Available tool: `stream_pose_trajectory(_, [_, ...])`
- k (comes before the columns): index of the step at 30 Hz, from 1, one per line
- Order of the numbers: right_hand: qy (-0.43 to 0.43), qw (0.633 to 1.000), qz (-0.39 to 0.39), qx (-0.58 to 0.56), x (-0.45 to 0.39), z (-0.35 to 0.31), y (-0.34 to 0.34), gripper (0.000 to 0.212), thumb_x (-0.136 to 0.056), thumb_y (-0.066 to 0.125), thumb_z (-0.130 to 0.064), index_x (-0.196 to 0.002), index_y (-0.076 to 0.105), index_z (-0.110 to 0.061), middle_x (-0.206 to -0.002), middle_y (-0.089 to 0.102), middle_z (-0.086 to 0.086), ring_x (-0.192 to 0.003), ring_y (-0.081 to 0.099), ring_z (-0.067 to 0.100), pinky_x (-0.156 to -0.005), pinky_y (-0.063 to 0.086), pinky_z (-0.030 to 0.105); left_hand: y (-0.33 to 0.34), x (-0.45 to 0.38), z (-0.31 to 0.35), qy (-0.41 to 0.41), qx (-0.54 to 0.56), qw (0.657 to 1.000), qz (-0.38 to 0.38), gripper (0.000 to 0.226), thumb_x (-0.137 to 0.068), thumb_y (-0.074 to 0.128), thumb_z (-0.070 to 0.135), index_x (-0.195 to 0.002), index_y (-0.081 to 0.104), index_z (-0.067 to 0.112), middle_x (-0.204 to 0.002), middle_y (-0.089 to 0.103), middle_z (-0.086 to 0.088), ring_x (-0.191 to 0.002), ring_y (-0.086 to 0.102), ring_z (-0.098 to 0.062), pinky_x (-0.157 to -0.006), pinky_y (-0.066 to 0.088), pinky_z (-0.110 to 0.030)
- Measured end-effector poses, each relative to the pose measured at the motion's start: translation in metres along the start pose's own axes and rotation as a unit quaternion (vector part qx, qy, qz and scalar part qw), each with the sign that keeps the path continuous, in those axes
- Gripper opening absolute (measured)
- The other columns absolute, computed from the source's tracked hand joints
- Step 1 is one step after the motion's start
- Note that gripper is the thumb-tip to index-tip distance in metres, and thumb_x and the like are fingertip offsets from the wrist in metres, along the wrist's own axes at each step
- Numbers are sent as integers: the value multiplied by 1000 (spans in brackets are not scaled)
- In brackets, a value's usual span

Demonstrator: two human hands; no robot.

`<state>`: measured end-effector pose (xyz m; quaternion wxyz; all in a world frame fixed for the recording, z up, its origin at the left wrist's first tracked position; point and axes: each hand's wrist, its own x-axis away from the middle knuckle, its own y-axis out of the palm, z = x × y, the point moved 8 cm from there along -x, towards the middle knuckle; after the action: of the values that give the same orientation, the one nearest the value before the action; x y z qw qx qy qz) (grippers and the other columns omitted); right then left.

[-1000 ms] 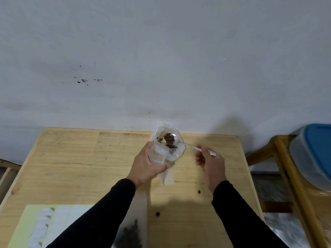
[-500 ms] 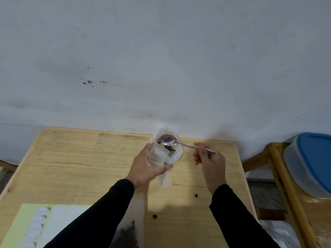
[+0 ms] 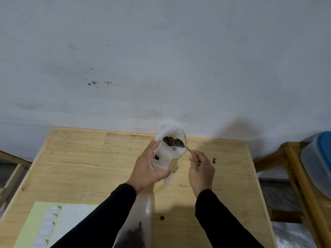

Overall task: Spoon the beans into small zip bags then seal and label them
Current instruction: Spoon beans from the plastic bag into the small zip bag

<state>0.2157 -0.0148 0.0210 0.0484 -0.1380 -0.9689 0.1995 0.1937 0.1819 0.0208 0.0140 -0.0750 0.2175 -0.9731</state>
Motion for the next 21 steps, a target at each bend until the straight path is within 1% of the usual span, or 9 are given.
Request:
stream_pose_trajectory(2, [58, 997, -6, -40, -2, 12, 4, 19, -95, 49, -11, -101, 67, -18, -80, 65, -1, -73, 60, 10, -71, 48, 16, 1, -1, -2, -2, -1, 1000, -1, 95, -64, 85, 27, -143, 32, 30, -143, 23, 23, -118, 15, 34, -95, 17, 6])
stream_pose_trajectory(3, [95, 993, -6, -66, -3, 19, 5, 18, -95, 49, -12, -100, 66, -17, -77, 64, 0, -70, 60, 13, -68, 51, 22, 1, -1, -3, -3, -2, 1000, -3, 95, -64, 85, 28, -143, 32, 30, -143, 23, 23, -119, 16, 32, -95, 18, 6])
stream_pose_trajectory(6, [178, 974, -11, -142, -7, 33, 9, 17, -96, 50, -13, -99, 66, -9, -72, 63, 4, -61, 57, 14, -57, 51, 23, 3, -3, -3, -5, -6, 1000, -6, 96, -63, 86, 29, -143, 33, 26, -144, 24, 21, -126, 20, 23, -95, 17, 7])
stream_pose_trajectory(10, [252, 945, -61, -199, -10, 42, 21, 17, -95, 49, -8, -98, 65, -5, -70, 62, 8, -59, 56, 16, -58, 50, 28, 5, -6, -4, -2, -10, 1000, -12, 96, -64, 85, 27, -145, 33, 23, -151, 27, 13, -121, 16, 32, -95, 18, 7])
stream_pose_trajectory(12, [280, 929, -76, -231, -11, 45, 25, 18, -95, 47, -5, -100, 64, 0, -70, 61, 10, -60, 56, 17, -55, 49, 25, 4, -6, -7, -10, -7, 1000, -11, 96, -64, 85, 27, -145, 33, 25, -153, 27, 11, -125, 19, 26, -97, 18, 5])
stream_pose_trajectory(15, [293, 914, -75, -269, -11, 44, 22, 17, -95, 48, -5, -100, 62, 2, -70, 60, 11, -60, 55, 17, -54, 48, 22, 1, -5, -9, -19, -3, 1000, -9, 95, -63, 86, 29, -143, 33, 27, -149, 29, 19, -132, 25, 12, -98, 20, 3])
stream_pose_trajectory(17, [286, 911, -70, -287, -11, 41, 17, 16, -95, 48, -7, -96, 62, 0, -70, 59, 11, -60, 54, 17, -53, 48, 21, 0, -4, -8, -20, -2, 1000, -10, 94, -64, 86, 29, -141, 32, 30, -137, 31, 32, -126, 30, 14, -92, 22, 6])
stream_pose_trajectory(18, [279, 912, -69, -294, -11, 38, 14, 16, -95, 49, -7, -94, 63, -1, -69, 59, 11, -60, 54, 17, -53, 48, 21, -1, -4, -8, -21, -1, 1000, -10, 95, -64, 86, 28, -142, 31, 30, -133, 31, 34, -123, 30, 15, -89, 22, 7])
stream_pose_trajectory(21, [262, 914, -65, -302, -14, 32, 5, 17, -95, 48, -8, -91, 63, -1, -67, 58, 11, -58, 53, 17, -50, 48, 20, -1, -4, -7, -24, 0, 1000, -12, 97, -65, 85, 27, -144, 29, 27, -135, 31, 27, -121, 31, 14, -85, 23, 8])
